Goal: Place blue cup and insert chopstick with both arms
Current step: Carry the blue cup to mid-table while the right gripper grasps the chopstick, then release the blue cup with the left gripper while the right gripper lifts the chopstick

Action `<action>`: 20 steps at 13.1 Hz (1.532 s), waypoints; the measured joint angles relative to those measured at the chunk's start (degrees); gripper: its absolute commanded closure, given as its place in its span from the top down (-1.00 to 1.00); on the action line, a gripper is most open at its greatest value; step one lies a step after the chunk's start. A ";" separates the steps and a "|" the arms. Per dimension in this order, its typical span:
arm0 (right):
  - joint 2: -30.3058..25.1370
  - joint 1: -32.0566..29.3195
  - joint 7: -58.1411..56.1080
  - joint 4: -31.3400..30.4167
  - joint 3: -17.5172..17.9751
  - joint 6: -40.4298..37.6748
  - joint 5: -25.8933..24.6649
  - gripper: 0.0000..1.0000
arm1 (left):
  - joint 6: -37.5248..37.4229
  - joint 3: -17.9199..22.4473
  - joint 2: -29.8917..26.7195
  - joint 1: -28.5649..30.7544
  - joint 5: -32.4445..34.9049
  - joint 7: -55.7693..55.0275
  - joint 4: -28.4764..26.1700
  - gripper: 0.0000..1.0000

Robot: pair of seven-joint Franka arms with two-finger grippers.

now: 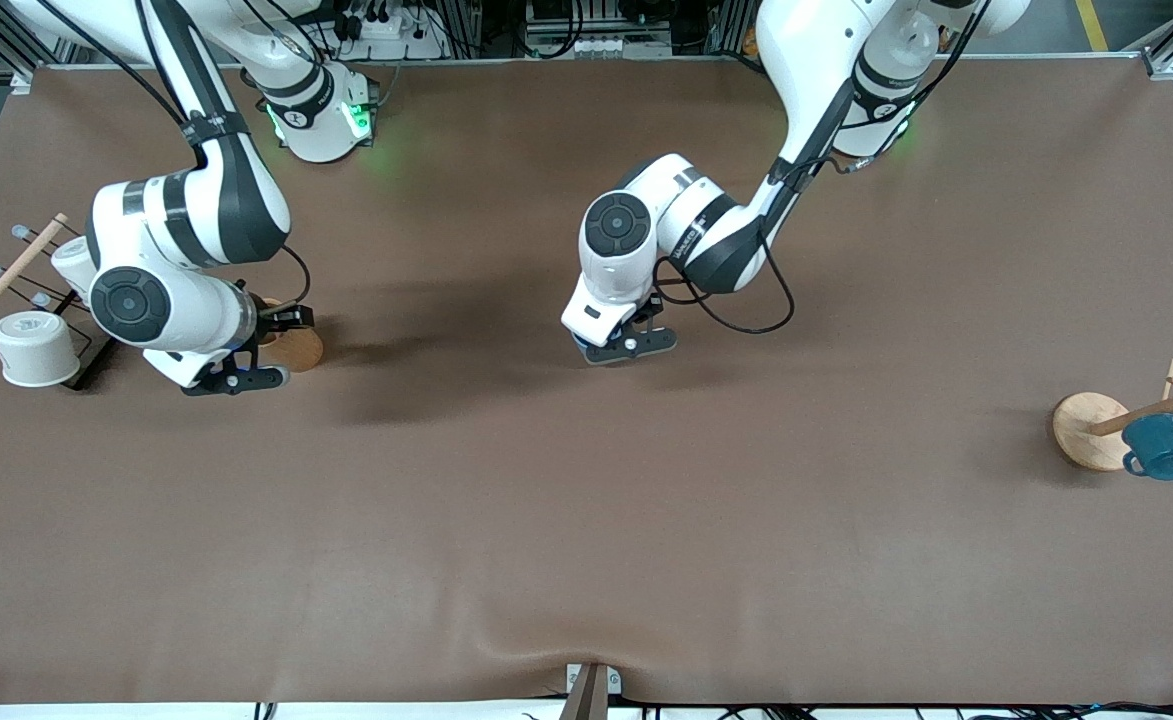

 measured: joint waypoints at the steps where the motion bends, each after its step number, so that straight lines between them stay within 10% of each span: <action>1: 0.11 -0.01 0.02 0.07 -0.01 0.05 -0.02 0.36 | 0.03 0.00 0.18 -0.43 -1.30 -0.15 0.08 -0.81; 3: 0.28 -0.06 0.05 0.29 -0.11 0.07 -0.04 0.14 | 2.33 0.01 0.80 -1.39 -3.92 -0.69 0.10 -0.06; 4: 0.31 -0.08 0.05 0.34 -0.16 0.10 -0.05 -0.07 | 3.41 0.01 1.13 -1.65 -4.32 -1.04 0.09 0.99; 9: 0.59 -0.21 0.15 0.72 -0.27 0.16 -0.06 -0.38 | 4.09 0.25 1.61 -1.66 -4.44 -3.18 0.35 1.00; 11: 0.89 -0.43 0.16 0.92 -0.33 0.17 -0.07 -0.94 | 1.84 0.81 0.49 -1.29 -4.44 -4.59 1.22 1.00; 20: 1.10 -0.92 0.19 1.76 -0.43 -0.09 -0.27 -1.00 | -14.68 3.68 -19.97 14.15 -3.55 -4.55 2.74 1.00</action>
